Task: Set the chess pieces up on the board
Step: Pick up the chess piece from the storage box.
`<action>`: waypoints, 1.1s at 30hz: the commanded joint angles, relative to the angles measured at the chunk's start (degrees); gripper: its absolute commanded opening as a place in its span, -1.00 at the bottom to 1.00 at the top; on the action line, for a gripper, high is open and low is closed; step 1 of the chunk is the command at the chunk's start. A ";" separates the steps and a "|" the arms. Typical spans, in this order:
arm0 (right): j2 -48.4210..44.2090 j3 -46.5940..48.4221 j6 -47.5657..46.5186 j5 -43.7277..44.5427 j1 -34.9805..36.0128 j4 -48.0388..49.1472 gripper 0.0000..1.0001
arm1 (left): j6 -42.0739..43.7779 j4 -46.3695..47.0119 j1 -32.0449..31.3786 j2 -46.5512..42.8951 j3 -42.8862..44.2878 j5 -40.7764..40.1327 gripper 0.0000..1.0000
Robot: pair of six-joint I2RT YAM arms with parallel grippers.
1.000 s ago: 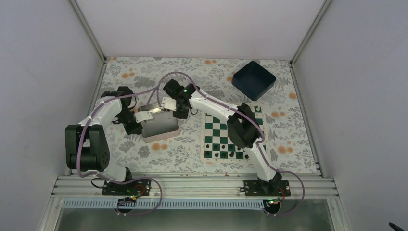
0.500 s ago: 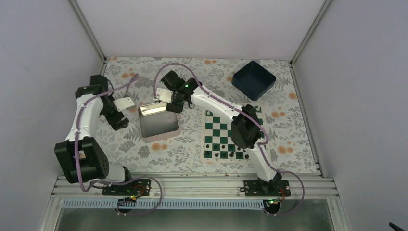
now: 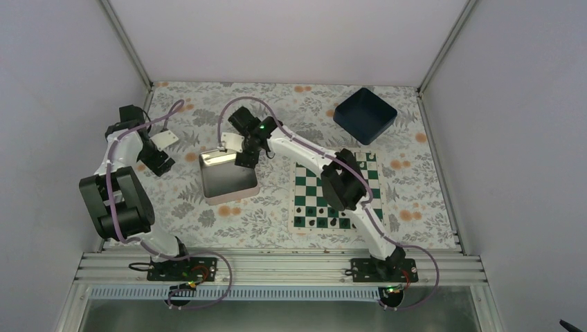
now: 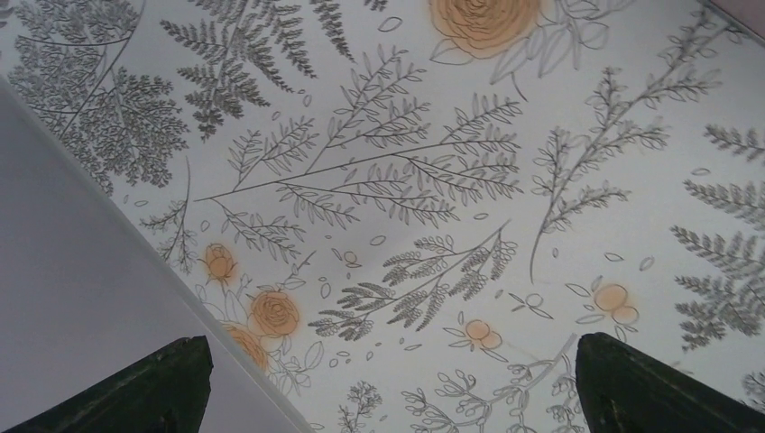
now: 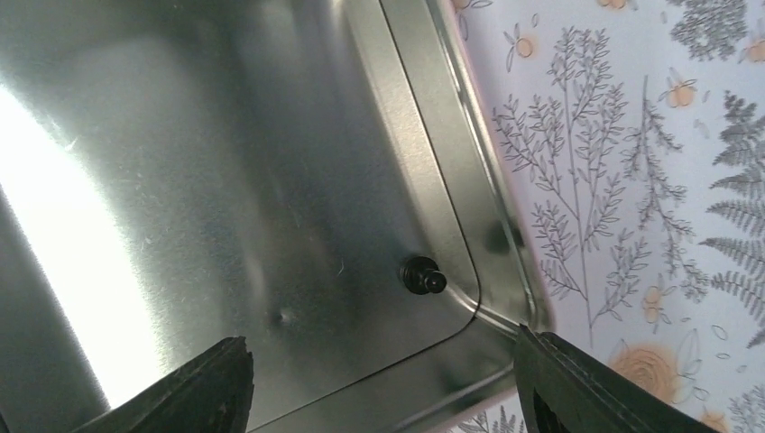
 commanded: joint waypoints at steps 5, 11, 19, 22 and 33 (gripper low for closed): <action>3.02 2.08 -0.82 -1.30 0.08 2.26 0.52 | -2.78 5.61 0.21 -0.90 -1.26 -0.24 1.00; 5.34 2.61 -0.77 -1.03 0.13 3.91 0.55 | -2.97 6.31 0.29 -2.18 -3.37 0.31 1.00; 8.29 4.52 -1.38 2.92 0.06 4.68 0.57 | -2.79 6.70 0.31 -2.38 -5.08 0.65 1.00; 8.83 4.50 -1.48 3.83 0.02 4.80 0.58 | -2.64 6.58 0.31 -2.17 -5.25 1.12 1.00; 11.10 7.74 -1.95 3.45 0.09 1.54 -0.06 | -1.45 6.00 0.31 -1.68 -5.67 2.49 1.00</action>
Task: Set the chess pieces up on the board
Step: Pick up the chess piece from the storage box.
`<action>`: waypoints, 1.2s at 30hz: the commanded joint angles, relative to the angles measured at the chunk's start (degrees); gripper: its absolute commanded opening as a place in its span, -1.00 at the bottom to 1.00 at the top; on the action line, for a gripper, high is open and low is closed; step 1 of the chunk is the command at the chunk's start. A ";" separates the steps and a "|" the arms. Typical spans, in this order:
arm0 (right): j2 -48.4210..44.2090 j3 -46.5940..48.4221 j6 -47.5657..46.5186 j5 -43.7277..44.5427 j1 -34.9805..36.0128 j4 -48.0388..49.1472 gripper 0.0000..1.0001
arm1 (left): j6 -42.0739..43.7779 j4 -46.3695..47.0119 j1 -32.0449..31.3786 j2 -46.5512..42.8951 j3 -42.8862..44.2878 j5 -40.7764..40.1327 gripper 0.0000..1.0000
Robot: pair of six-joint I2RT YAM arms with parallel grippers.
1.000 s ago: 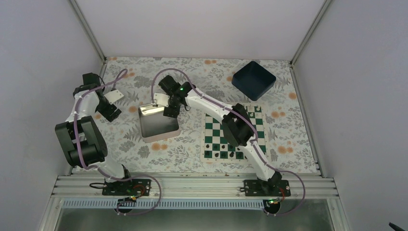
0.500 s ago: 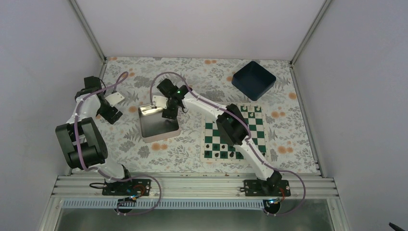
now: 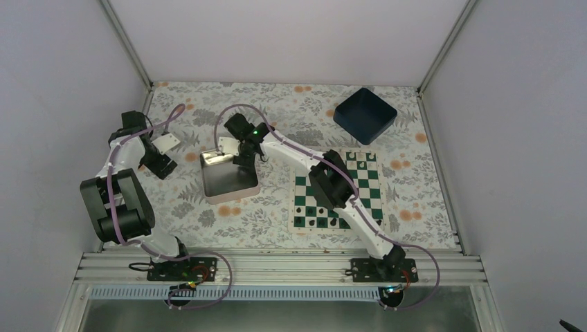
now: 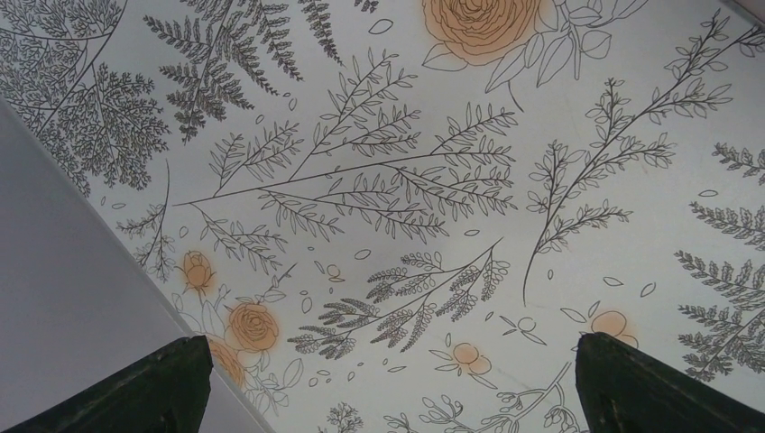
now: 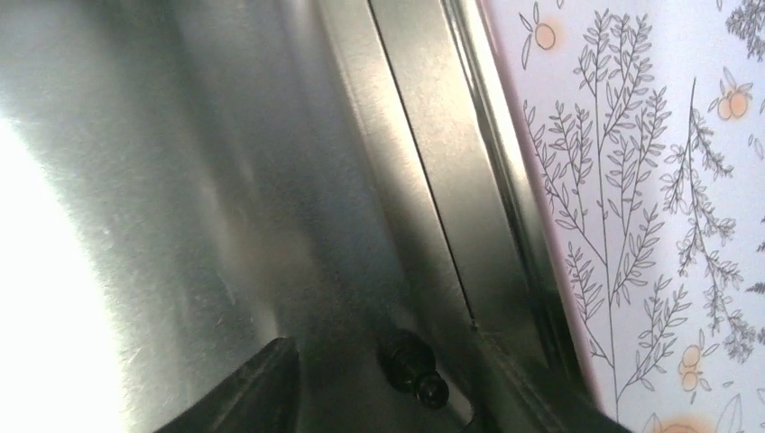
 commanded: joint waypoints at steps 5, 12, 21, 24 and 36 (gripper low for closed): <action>2.52 2.91 -0.09 -0.36 0.02 -3.54 -0.29 | 1.18 -0.74 0.37 -0.82 -0.34 2.48 1.00; 1.01 2.13 0.58 -2.63 0.02 -5.29 -0.49 | 1.21 -1.14 0.36 -1.06 -0.40 2.45 1.00; 0.52 1.95 0.91 -2.72 0.10 -6.82 -0.68 | 1.58 -1.53 0.62 -1.66 -0.73 2.56 1.00; -0.02 1.87 1.28 -2.53 0.12 -7.23 -0.73 | 1.63 -1.76 0.75 -1.79 -0.67 2.72 1.00; -7.65 -0.03 3.36 -4.29 0.08 -10.05 -0.86 | 0.69 -3.76 0.80 -2.80 1.03 3.42 1.00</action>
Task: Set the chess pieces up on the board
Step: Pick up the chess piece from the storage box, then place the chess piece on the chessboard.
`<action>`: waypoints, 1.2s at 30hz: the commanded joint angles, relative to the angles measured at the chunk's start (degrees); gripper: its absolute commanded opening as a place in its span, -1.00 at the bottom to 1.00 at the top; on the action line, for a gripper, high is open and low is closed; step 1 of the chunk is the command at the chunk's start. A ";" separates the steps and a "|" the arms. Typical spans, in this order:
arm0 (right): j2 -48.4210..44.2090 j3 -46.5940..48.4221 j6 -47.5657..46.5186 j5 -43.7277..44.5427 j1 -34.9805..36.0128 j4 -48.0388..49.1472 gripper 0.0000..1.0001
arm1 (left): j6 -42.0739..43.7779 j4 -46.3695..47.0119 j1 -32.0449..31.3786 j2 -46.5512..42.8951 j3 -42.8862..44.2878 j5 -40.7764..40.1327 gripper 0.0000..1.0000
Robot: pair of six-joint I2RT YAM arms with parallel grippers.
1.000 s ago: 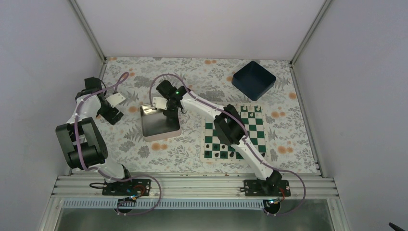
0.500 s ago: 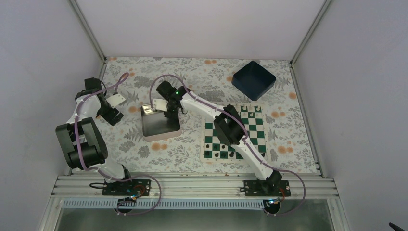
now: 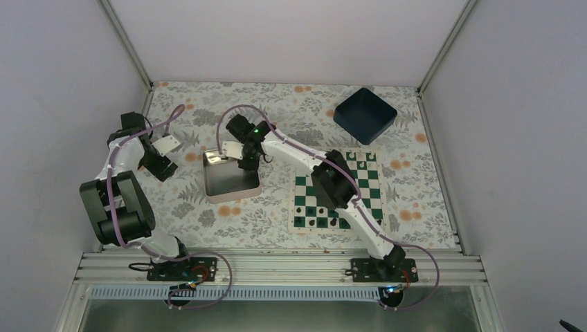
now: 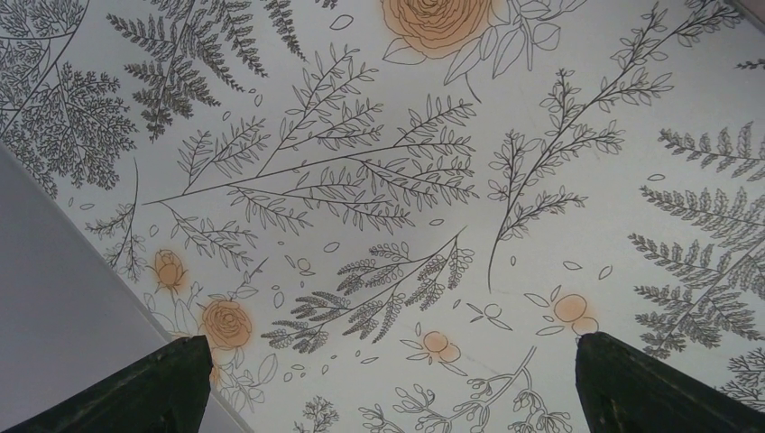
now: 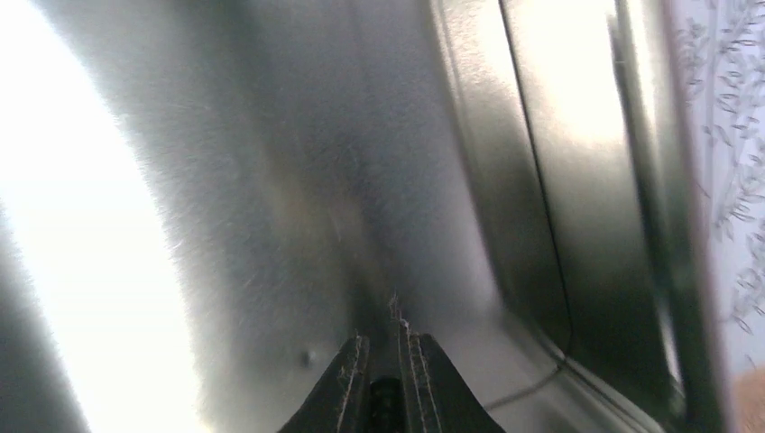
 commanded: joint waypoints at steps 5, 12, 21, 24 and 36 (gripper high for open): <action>-14.30 -3.65 3.24 -3.12 -0.10 -4.10 -0.87 | -0.97 -2.89 0.27 -2.57 2.66 2.30 1.00; -30.17 -21.77 5.55 -3.54 -4.59 -3.22 -0.88 | -2.62 -4.03 -0.56 -3.17 4.39 2.88 1.00; -53.39 -48.06 6.42 -3.93 -16.69 0.03 -0.88 | -7.26 -3.89 -5.39 -1.39 8.18 2.74 1.00; -60.19 -56.36 5.38 -5.36 -22.13 2.01 -0.88 | -9.08 -3.43 -7.42 -0.33 9.49 2.52 1.00; -80.87 -82.42 -11.28 -20.50 -51.37 4.73 -0.88 | -16.13 -1.63 -15.61 6.09 15.08 -0.56 1.00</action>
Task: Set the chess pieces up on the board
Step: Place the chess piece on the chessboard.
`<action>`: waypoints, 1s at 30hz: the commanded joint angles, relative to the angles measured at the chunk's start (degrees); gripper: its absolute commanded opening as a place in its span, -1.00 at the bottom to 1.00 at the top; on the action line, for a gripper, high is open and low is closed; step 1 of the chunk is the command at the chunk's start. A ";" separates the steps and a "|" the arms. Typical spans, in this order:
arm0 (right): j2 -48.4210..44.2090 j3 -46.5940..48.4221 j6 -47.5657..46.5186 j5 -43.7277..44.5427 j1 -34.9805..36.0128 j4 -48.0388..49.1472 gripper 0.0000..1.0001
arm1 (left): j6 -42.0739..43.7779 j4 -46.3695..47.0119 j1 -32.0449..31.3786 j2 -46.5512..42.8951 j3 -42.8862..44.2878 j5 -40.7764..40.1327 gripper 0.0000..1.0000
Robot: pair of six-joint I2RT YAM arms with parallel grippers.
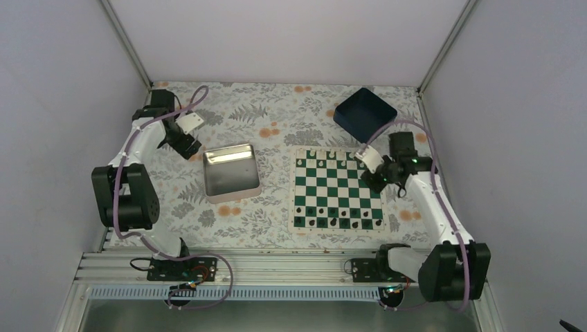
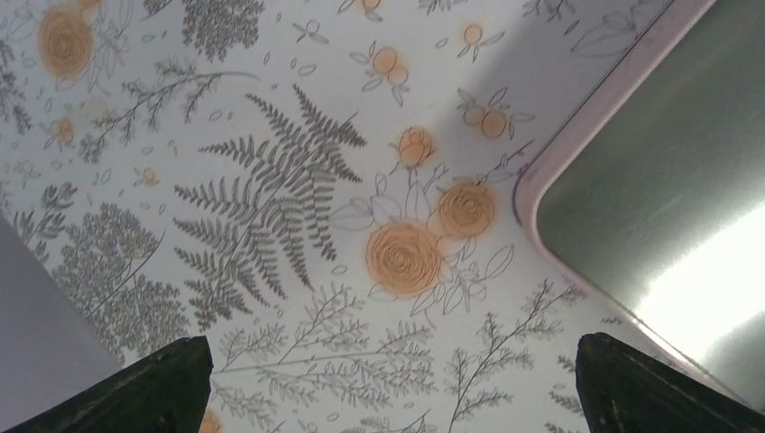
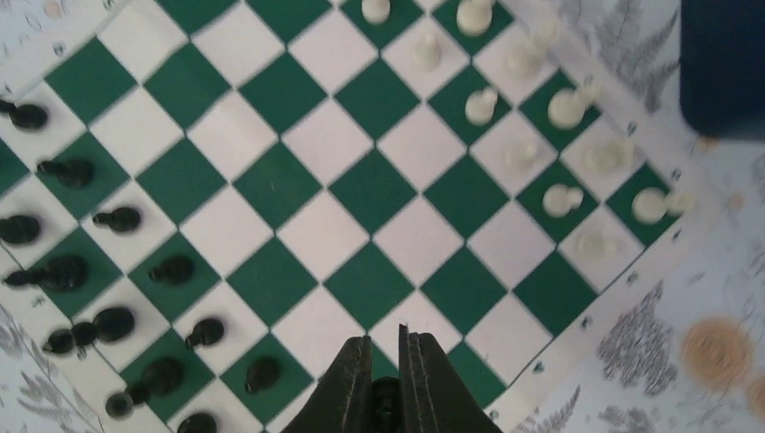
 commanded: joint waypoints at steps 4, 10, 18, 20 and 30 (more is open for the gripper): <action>-5.39 -9.59 -14.48 -9.15 -14.18 0.72 -0.89 | -5.55 1.39 -3.92 2.76 4.26 -1.51 1.00; -5.39 -14.21 -23.84 -11.11 -25.15 1.00 -0.89 | -7.51 2.16 -6.34 3.41 3.96 -2.81 1.00; -2.70 -17.47 -31.61 -13.43 -32.08 0.40 -0.88 | -8.98 3.96 -7.97 3.41 1.71 -3.18 1.00; -2.69 -18.44 -32.38 -13.41 -32.08 0.59 -0.88 | -9.04 4.50 -8.09 3.32 0.91 -3.28 1.00; -0.79 -21.10 -34.24 -13.12 -32.08 2.23 -0.88 | -9.32 7.24 -8.11 3.22 -2.13 -3.28 1.00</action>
